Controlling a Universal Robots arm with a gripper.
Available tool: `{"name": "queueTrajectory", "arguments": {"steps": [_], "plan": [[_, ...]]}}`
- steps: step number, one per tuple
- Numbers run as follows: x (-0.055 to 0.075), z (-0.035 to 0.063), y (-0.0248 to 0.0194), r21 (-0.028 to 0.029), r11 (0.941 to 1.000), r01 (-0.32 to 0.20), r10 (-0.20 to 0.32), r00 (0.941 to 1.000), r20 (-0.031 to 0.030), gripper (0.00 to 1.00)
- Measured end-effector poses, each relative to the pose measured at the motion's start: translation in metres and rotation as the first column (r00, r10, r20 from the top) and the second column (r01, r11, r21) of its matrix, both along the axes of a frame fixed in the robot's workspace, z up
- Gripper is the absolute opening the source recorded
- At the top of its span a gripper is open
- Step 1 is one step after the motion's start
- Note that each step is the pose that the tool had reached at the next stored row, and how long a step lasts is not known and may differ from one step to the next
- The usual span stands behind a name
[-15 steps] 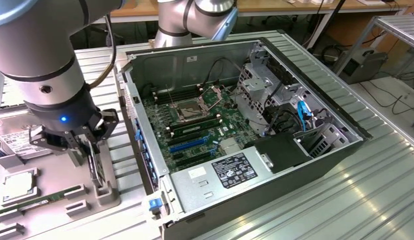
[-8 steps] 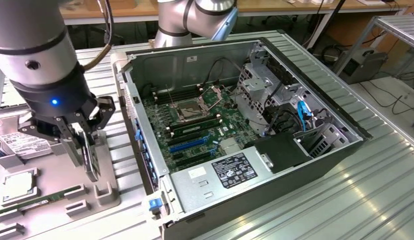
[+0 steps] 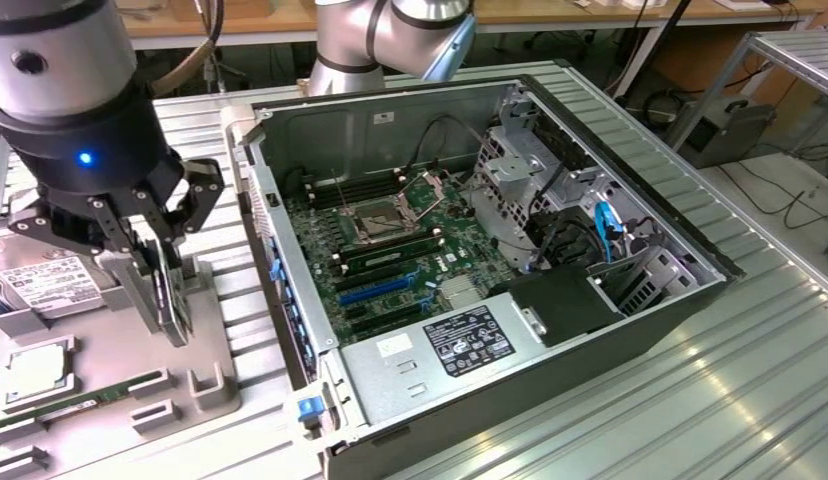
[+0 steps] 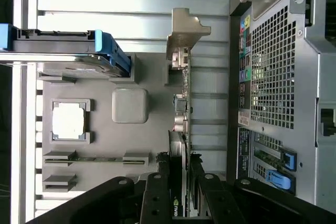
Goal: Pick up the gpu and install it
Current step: 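Pick up the gpu and move the gpu toward the slot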
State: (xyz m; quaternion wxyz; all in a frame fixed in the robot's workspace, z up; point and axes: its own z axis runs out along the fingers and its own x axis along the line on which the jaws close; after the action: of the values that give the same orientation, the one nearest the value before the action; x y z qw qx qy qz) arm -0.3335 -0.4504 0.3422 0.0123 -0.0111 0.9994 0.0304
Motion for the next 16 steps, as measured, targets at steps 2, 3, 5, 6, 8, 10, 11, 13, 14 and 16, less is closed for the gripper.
{"name": "queueTrajectory", "arguments": {"steps": [2, 3, 5, 6, 8, 10, 11, 13, 14, 16], "plan": [[0.001, 0.0089, -0.0009, 0.0001, 1.0, 0.0, 0.0, 1.0, 0.0001, 0.26], [0.001, 0.0133, -0.0014, 0.0001, 1.0, 0.0, 0.0, 1.0, 0.0001, 0.26], [0.003, 0.0246, -0.0032, 0.0001, 1.0, 0.0, 0.0, 1.0, 0.0001, 0.26], [0.004, 0.031, -0.0045, 0.0001, 1.0, 0.0, 0.0, 1.0, 0.0001, 0.26], [0.007, 0.0408, -0.0071, 0.0001, 1.0, 0.0, 0.0, 1.0, 0.0001, 0.26], [0.016, 0.0558, -0.0125, 0.0008, 1.0, 0.0, 0.0, 1.0, 0.0001, 0.26], [0.02, 0.0625, -0.0151, 0.0011, 1.0, 0.0, 0.0, 1.0, -0.0003, 0.26], [0.027, 0.0727, -0.0189, 0.0019, 1.0, 0.0, 0.0, 1.0, -0.0005, 0.26], [0.032, 0.0781, -0.0207, 0.0026, 1.0, 0.0, 0.0, 1.0, -0.0007, 0.26], [0.044, 0.088, -0.0244, 0.0049, 1.0, 0.0, 0.0, 1.0, -0.0014, 0.26]]}}
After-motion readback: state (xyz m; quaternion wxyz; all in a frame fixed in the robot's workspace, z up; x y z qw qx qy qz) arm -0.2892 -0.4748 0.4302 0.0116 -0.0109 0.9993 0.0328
